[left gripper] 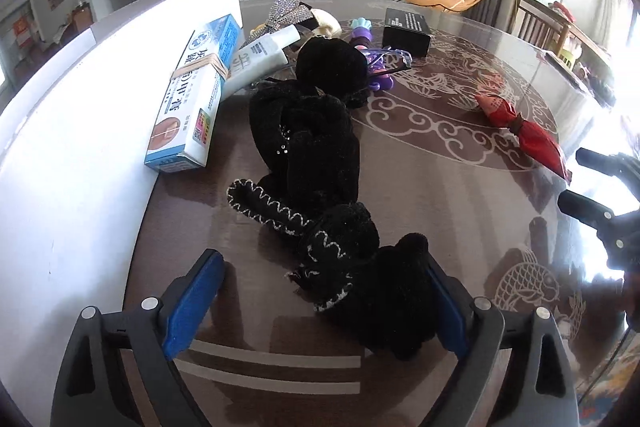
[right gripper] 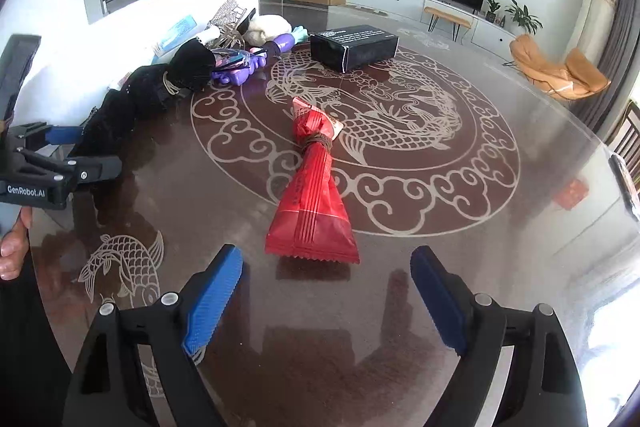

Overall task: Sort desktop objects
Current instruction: 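Lift the red snack bag with the right tool while the left tool grasps the black glove, then carry both items over the white cardboard bin and open both tools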

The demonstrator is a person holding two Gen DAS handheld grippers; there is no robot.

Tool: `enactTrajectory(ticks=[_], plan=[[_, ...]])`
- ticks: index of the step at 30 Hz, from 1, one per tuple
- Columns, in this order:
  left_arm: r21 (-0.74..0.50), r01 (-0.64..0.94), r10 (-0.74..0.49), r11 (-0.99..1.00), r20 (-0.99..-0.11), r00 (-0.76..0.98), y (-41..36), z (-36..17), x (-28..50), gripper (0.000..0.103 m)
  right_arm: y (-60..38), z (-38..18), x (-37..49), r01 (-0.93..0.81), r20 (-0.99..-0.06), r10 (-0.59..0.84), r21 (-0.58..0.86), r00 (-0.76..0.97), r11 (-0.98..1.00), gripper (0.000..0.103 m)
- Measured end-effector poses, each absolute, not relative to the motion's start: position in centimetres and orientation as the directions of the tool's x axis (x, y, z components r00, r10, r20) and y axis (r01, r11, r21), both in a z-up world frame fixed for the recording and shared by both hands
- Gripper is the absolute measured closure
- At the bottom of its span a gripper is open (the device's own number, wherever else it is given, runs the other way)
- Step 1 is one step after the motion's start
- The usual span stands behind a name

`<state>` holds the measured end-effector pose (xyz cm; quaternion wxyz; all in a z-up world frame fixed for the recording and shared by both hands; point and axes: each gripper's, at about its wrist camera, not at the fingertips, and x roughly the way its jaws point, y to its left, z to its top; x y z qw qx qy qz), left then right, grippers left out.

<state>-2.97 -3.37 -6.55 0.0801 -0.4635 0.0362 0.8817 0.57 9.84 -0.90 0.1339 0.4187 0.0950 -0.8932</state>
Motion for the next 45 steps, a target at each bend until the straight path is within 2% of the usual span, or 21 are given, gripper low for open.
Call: enactTrajectory(ticks=[2, 5, 10, 14, 16, 17, 18, 23, 26, 28, 30, 32, 34, 35, 40, 45], plan=[[-0.042, -0.166, 0.125, -0.985, -0.838, -0.531, -4.2, -6.2, -3.2, 0.010, 10.4, -0.6, 0.6, 0.299, -0.760, -0.169, -0.035, -0.628, -0.954, 0.010], [0.009, -0.122, 0.053, -0.993, -0.867, -0.496, -4.6, -6.4, -3.5, 0.007, 11.0, -0.5, 0.5, 0.259, -0.751, -0.158, -0.017, -0.641, -0.966, 0.009], [-0.063, -0.061, 0.085, -0.996, -0.869, -0.487, -4.9, -6.0, -3.3, 0.006, 11.2, -0.4, 0.5, 0.239, -0.744, -0.150, -0.014, -0.652, -0.971, 0.006], [0.009, -0.063, 0.023, -0.998, -0.871, -0.491, -3.5, -6.3, -4.7, 0.006, 10.6, -0.6, 0.4, 0.247, -0.749, -0.137, -0.036, -0.648, -0.968, 0.006], [0.003, -0.086, 0.041, -0.996, -0.863, -0.504, -3.0, -6.0, -4.7, 0.018, 10.5, -0.5, 0.6, 0.249, -0.747, -0.130, -0.048, -0.652, -0.967, 0.006], [0.003, -0.108, 0.053, -0.994, -0.855, -0.516, -2.7, -5.6, -4.3, 0.044, 10.5, -0.5, 0.6, 0.250, -0.746, -0.134, -0.045, -0.652, -0.967, 0.006], [0.005, -0.135, 0.066, -0.991, -0.856, -0.513, -2.5, -5.3, -3.8, 0.066, 10.7, -0.5, 0.7, 0.253, -0.744, -0.147, -0.031, -0.651, -0.967, 0.006], [-0.024, -0.193, 0.119, -0.981, -0.860, -0.496, -1.9, -5.0, -1.7, 0.068, 12.0, -0.6, -1.3, 0.311, -0.791, -0.295, 0.140, -0.535, -0.940, 0.006], [-0.072, -0.187, 0.157, -0.980, -0.855, -0.494, -1.9, -5.0, -1.2, 0.068, 10.5, 0.2, -3.6, 0.365, -0.835, -0.274, 0.096, -0.476, -0.926, 0.006], [-0.103, -0.174, 0.177, -0.979, -0.853, -0.490, -1.8, -5.1, -1.6, 0.068, 9.2, 0.1, -5.7, 0.410, -0.870, -0.278, 0.097, -0.407, -0.907, 0.012], [-0.115, -0.163, 0.183, -0.980, -0.849, -0.496, -2.0, -4.8, -1.6, 0.068, 8.0, -0.6, -7.7, 0.427, -0.907, -0.247, 0.084, -0.342, -0.900, 0.034], [-0.121, -0.160, 0.187, -0.980, -0.841, -0.507, -2.1, -4.5, -1.4, 0.068, 7.4, -1.1, -9.2, 0.418, -0.926, -0.207, 0.060, -0.316, -0.906, 0.045], [-0.124, -0.159, 0.190, -0.979, -0.835, -0.516, -2.3, -4.1, -1.0, 0.068, 6.9, -1.1, -9.9, 0.424, -0.937, -0.153, 0.005, -0.315, -0.906, 0.061], [-0.125, -0.161, 0.192, -0.979, -0.831, -0.522, -2.5, -3.8, -0.7, 0.068, 6.8, -1.0, -10.1, 0.426, -0.940, -0.139, -0.008, -0.313, -0.905, 0.084], [-0.168, -0.151, 0.224, -0.974, -0.800, -0.556, -4.0, -2.0, 0.1, 0.068, 7.2, 0.8, -9.2, 0.415, -0.939, -0.156, 0.015, -0.308, -0.910, 0.085], [-0.230, -0.124, 0.257, -0.965, -0.751, -0.608, -6.6, 1.4, 0.5, 0.068, 6.7, 4.7, -8.4, 0.399, -0.913, -0.232, 0.085, -0.337, -0.913, 0.085]])
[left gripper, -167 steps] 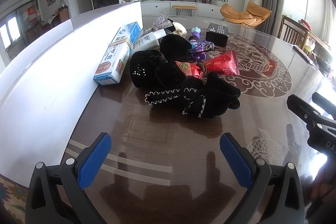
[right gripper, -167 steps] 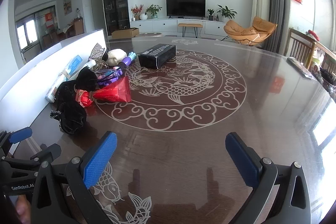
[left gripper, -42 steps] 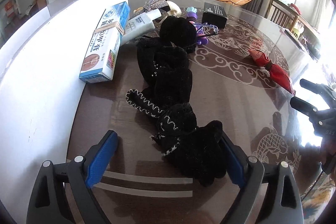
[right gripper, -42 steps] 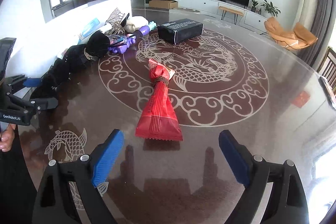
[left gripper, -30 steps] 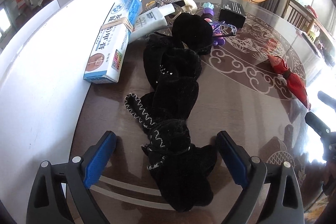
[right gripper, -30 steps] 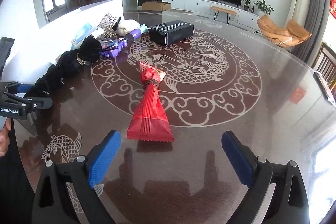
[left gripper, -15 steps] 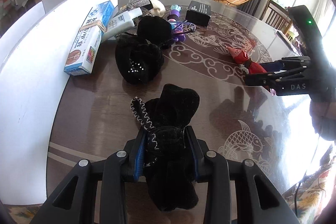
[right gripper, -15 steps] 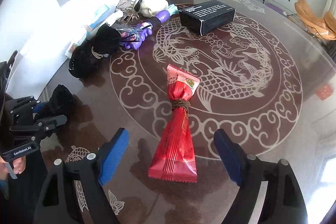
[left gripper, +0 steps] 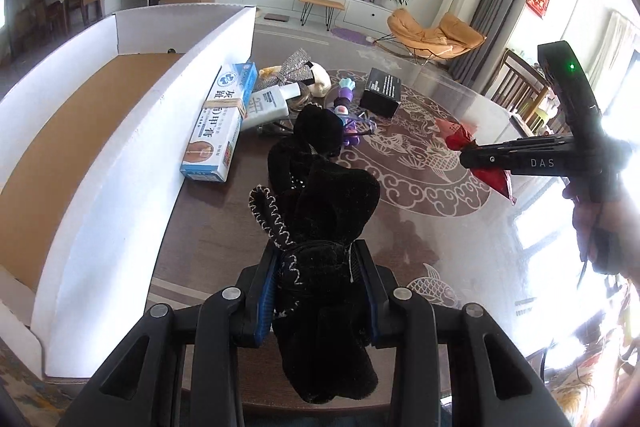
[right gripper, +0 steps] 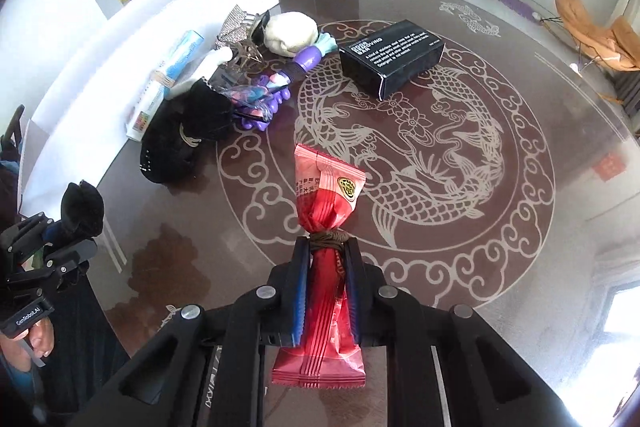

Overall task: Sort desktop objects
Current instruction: 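Carry both items over the white cardboard bin and open both tools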

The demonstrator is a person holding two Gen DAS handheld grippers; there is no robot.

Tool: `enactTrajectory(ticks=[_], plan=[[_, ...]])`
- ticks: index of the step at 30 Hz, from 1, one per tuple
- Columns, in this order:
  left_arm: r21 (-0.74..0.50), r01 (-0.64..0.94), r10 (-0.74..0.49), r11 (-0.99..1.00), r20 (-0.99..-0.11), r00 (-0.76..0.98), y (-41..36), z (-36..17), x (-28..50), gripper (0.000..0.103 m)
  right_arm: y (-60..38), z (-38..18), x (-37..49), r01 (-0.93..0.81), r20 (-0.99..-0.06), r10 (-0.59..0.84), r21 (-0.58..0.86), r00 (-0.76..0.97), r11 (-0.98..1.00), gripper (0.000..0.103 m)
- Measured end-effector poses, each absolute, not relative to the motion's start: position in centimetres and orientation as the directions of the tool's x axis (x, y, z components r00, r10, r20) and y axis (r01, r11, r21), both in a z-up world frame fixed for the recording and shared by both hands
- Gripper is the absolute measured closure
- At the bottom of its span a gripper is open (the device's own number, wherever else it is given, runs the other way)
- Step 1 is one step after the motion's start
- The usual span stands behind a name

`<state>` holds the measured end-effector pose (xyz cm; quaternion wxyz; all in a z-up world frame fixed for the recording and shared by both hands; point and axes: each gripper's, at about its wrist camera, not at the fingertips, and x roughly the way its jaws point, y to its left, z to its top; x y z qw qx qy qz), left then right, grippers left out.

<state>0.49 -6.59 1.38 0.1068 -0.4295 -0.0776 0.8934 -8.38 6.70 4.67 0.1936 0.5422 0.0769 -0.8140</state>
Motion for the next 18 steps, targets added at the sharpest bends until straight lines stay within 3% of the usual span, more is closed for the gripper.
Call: enactTrajectory(ticks=[4, 10, 18], plan=[[-0.272, -0.079, 0.257, -0.959, -0.715, -0.650, -10.7, 4.7, 0.1, 0.068, 2.9, 8.8, -8.3, 0.460, -0.882, -0.297, 0.106, -0.366, -0.882, 0.085], [-0.241, 0.041, 0.144, -0.970, -0.699, -0.701, -18.8, 8.3, -0.9, 0.068, -6.2, 13.7, -9.4, 0.561, -0.822, -0.436, 0.178, -0.367, -0.808, 0.085], [-0.213, 0.206, 0.032, -0.955, -0.763, -0.645, -27.4, 6.1, -3.7, 0.068, -19.9, 16.5, -9.8, 0.679, -0.752, -0.582, 0.255, -0.308, -0.688, 0.085]])
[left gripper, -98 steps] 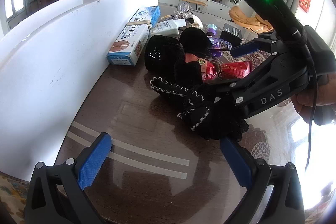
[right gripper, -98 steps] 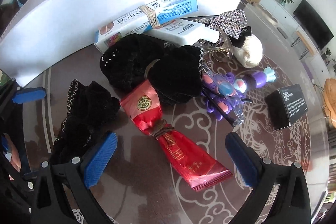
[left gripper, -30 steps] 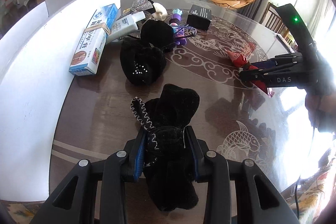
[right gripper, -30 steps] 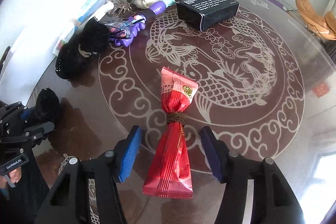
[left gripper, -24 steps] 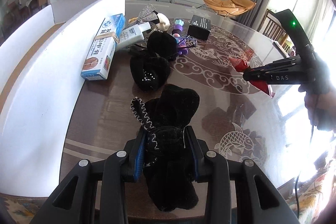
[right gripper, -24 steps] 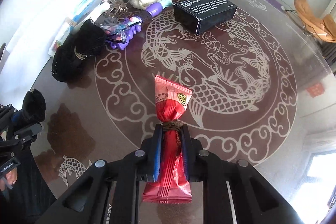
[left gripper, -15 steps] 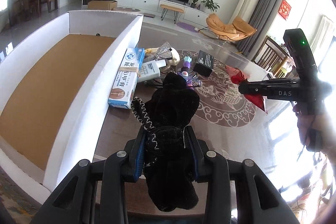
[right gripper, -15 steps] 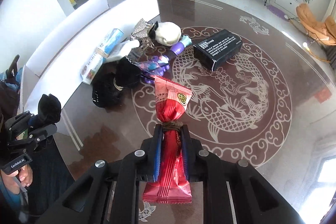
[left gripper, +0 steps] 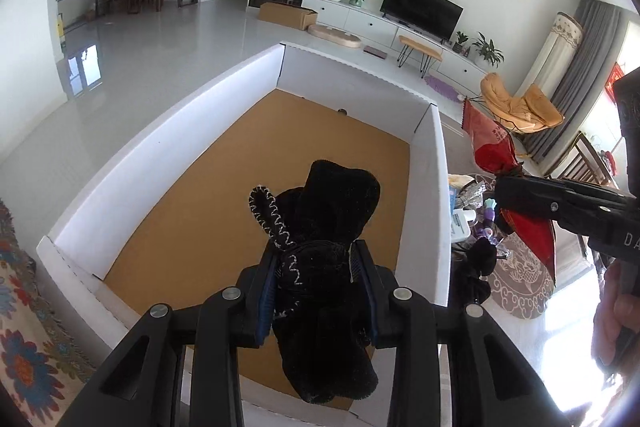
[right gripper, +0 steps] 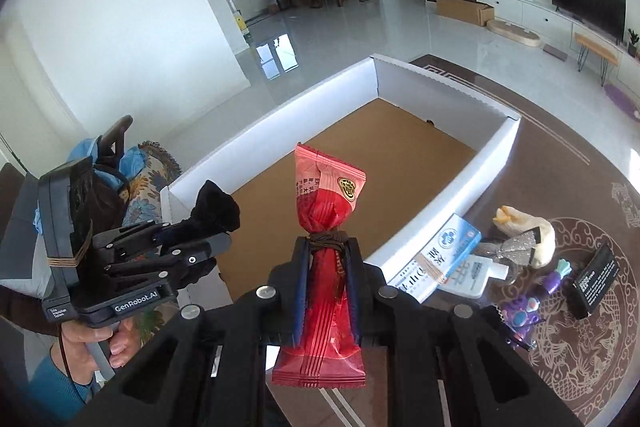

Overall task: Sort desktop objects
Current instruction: 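Carry both items over the white cardboard bin and open both tools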

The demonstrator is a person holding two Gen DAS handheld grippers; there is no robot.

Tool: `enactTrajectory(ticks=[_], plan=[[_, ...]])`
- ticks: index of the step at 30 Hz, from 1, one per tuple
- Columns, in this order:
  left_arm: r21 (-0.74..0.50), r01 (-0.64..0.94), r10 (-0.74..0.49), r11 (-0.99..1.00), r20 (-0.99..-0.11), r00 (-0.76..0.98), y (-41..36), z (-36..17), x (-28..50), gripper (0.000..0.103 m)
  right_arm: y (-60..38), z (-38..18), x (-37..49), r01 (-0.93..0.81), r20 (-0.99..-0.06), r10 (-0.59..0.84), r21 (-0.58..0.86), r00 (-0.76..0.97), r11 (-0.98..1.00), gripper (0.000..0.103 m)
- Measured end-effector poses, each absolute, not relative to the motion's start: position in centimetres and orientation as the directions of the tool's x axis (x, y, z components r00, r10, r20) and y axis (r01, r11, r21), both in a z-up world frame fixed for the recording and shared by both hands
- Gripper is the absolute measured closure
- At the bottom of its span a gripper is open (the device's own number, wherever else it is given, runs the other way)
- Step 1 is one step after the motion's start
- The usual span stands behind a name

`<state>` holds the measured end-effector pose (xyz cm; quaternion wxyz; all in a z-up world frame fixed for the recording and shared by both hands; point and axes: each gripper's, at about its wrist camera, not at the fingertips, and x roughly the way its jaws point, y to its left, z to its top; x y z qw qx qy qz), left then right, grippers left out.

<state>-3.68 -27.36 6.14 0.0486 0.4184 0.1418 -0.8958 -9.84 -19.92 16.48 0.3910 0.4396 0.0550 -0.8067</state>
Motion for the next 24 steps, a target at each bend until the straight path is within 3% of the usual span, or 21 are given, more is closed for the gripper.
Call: enactTrajectory(ticks=[7, 9, 10, 11, 12, 13, 20, 24], plan=[[-0.080, 0.242, -0.064, -0.967, -0.844, -0.532, -28.6, 1.6, -5.7, 0.065, -26.8, 11.4, -11.2, 0.683, -0.797, -0.548, 0.254, -0.254, -0.685, 0.085], [-0.026, 0.259, -0.113, -0.966, -0.854, -0.508, -28.5, 1.0, -5.8, 0.043, -27.6, 9.8, -11.5, 0.681, -0.809, -0.535, 0.250, -0.244, -0.688, 0.082], [-0.009, 0.266, -0.133, -0.964, -0.850, -0.509, -28.5, 0.9, -5.6, 0.034, -28.0, 9.1, -11.6, 0.679, -0.815, -0.526, 0.244, -0.243, -0.692, 0.078], [0.005, 0.275, -0.152, -0.962, -0.842, -0.517, -28.6, 1.1, -5.4, 0.022, -28.1, 8.6, -11.6, 0.674, -0.819, -0.519, 0.242, -0.243, -0.698, 0.056], [0.012, 0.280, -0.164, -0.960, -0.833, -0.529, -28.6, 1.3, -5.1, 0.020, -28.1, 8.2, -11.7, 0.665, -0.820, -0.517, 0.246, -0.246, -0.706, 0.025], [0.011, 0.280, -0.167, -0.960, -0.825, -0.540, -28.6, 1.5, -4.8, 0.020, -27.8, 8.0, -11.8, 0.655, -0.812, -0.526, 0.256, -0.253, -0.711, 0.015], [-0.057, 0.229, -0.101, -0.972, -0.776, -0.623, -25.3, 4.3, -2.8, 0.020, -21.9, 10.5, -10.1, 0.637, -0.710, -0.587, 0.253, -0.390, -0.729, 0.012], [-0.097, 0.059, 0.032, -0.994, -0.740, -0.672, -18.6, 6.5, -1.8, 0.020, -14.6, 11.5, -8.7, 0.579, -0.650, -0.538, 0.179, -0.537, -0.795, 0.000]])
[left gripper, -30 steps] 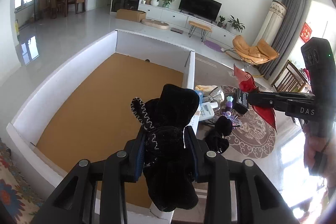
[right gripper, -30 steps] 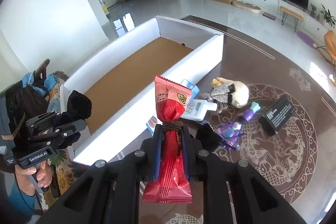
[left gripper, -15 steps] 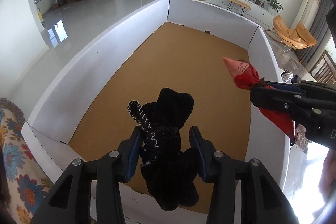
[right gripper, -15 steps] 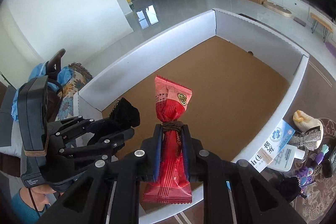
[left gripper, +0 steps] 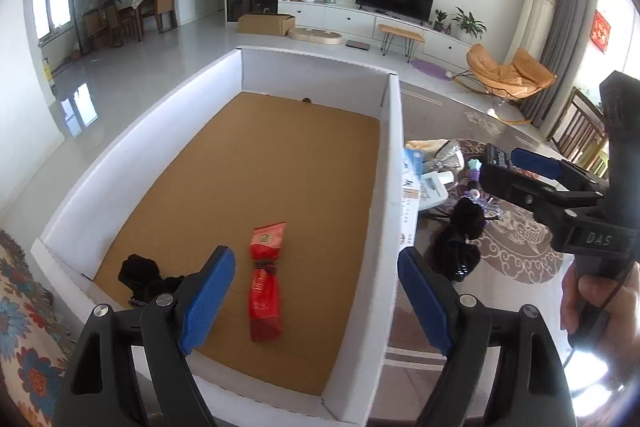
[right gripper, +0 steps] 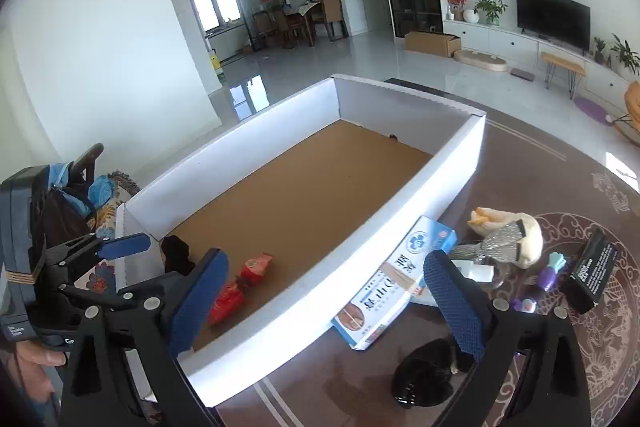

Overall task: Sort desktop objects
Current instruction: 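Carry both items over the white cardboard bin and open both tools, then bring both empty tools back over the table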

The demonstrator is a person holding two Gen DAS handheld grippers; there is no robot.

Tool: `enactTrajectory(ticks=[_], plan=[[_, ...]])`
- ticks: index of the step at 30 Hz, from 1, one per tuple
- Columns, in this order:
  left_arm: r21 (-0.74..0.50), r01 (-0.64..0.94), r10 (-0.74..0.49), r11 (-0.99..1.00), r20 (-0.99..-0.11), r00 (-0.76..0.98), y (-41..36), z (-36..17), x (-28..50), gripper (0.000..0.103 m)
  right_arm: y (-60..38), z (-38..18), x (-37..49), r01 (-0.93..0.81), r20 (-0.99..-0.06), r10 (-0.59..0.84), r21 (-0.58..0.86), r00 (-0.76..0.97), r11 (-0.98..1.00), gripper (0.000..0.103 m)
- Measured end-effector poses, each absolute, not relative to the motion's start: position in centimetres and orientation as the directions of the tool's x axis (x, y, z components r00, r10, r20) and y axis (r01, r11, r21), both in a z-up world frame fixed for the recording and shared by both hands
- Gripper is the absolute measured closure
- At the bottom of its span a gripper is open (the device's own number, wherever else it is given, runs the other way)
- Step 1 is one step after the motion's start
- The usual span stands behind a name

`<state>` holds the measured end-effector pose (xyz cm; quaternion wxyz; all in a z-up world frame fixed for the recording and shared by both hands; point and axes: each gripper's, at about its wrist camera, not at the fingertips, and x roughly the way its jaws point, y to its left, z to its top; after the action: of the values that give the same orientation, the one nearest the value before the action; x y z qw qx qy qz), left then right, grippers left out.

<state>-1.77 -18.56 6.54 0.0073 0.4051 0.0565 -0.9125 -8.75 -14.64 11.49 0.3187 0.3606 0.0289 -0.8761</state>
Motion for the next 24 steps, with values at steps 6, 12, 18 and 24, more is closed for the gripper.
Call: enactTrajectory(ticks=[6, 12, 18, 24], plan=[[-0.078, -0.242, 0.218, -0.967, -0.745, -0.630, -5.5, 5.6, 0.4, 0.010, -1.3, 7.0, -7.9, 0.361, -0.729, -0.279, 0.047, -0.625, -0.931, 0.000], [-0.010, -0.284, 0.159, -0.959, -0.848, -0.506, 1.7, -3.0, -0.9, 0.010, 9.7, 0.6, -5.1, 0.165, -0.824, -0.075, -0.023, -0.562, -0.986, 0.000], [0.011, -0.219, 0.109, -0.976, -0.843, -0.527, 1.4, -6.1, -2.5, 0.008, 12.7, -1.7, -2.4, 0.104, -0.825, -0.054, -0.006, -0.562, -0.995, 0.000], [0.004, -0.155, 0.080, -0.988, -0.841, -0.535, 0.6, -6.5, -5.1, 0.000, 11.9, -2.0, -2.7, 0.131, -0.823, -0.066, -0.010, -0.565, -0.991, 0.000]])
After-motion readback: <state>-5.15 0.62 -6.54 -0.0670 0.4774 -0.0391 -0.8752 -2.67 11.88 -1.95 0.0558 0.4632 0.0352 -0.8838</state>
